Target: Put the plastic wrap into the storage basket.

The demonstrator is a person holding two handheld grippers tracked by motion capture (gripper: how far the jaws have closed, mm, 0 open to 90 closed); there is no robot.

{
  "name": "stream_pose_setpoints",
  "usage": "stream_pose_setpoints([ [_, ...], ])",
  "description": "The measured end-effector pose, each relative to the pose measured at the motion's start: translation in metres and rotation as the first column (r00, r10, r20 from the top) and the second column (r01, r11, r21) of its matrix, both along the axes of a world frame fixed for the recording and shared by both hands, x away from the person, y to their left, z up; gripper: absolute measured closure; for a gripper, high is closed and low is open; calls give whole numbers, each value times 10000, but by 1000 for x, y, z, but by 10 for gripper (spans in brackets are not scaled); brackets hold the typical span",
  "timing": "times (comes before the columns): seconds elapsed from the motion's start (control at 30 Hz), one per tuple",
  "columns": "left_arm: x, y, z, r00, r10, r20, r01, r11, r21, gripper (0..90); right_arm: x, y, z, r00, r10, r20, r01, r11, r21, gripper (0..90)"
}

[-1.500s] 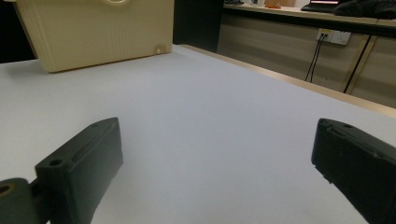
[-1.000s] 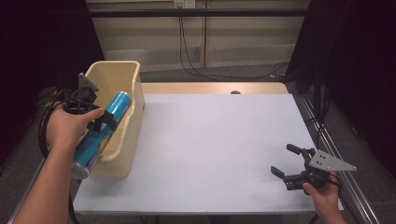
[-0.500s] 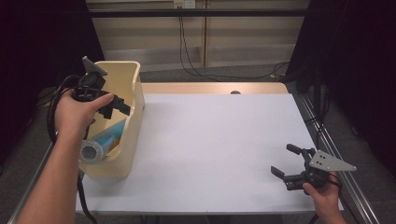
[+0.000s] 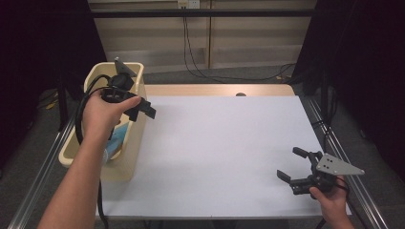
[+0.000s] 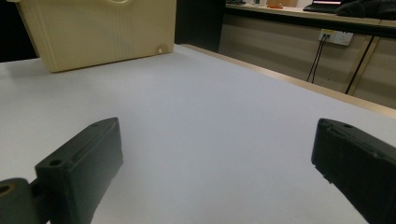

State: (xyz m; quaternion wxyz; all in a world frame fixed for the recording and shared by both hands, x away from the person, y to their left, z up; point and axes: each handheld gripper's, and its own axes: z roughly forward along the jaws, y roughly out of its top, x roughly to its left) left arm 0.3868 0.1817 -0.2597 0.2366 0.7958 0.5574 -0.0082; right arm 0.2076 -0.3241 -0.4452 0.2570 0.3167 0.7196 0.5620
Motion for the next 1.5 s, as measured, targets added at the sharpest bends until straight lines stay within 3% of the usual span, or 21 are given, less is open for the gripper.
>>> stream_pose_setpoints([
  [0.43, -1, -36, -15, 9973, -719, -112, 720, 9974, 102, 272, -2, -1, 0, 10000, -51, 15, 51, 10000, -14, 18],
  [1.07, -4, -73, -64, 9856, -1587, -584, 1602, 9868, 219, 257, -2, -1, 0, 10000, -1, 6, 1, 10000, -29, 18],
  [1.27, -8, -80, -81, 9826, -1802, -444, 1812, 9833, 192, 257, -2, -1, 0, 10000, 2, 5, -2, 10000, -30, 18],
  [1.5, -14, -84, -103, 9795, -1989, -331, 1984, 9800, -172, 254, -2, -1, 0, 10000, -10, -7, 10, 10000, -12, 18],
])
